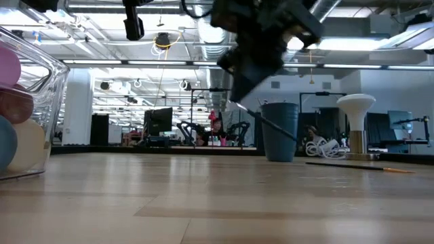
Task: Pick & Place Paint Supplies
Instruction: Put the left paint brush into the blue cup
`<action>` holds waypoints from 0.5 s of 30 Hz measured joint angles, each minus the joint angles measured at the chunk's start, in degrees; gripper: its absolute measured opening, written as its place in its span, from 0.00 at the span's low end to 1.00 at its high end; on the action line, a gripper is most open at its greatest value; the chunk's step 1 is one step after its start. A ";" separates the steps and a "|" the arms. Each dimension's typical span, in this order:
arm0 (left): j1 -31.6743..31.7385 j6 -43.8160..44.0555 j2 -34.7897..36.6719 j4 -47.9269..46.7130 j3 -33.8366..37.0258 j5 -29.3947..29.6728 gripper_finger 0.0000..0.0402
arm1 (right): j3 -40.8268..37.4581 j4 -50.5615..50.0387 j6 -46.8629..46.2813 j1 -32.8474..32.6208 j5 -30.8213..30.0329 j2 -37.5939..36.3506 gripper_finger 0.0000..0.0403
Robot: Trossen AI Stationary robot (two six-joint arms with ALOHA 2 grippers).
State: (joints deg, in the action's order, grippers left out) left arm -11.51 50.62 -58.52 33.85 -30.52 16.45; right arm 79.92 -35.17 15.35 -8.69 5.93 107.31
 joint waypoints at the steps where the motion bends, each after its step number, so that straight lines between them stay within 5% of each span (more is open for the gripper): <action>1: 0.00 -0.52 0.00 0.00 0.00 0.00 0.00 | 1.26 -0.47 0.00 0.41 0.00 0.00 0.00; 15: -0.02 -0.82 -0.04 -0.06 0.02 -0.22 0.00 | 14.47 -0.31 -1.63 8.72 0.02 -4.03 0.00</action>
State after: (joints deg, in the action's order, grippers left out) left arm -11.53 49.80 -58.57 33.78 -30.50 16.23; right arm 94.39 -35.48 13.73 0.03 5.96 103.27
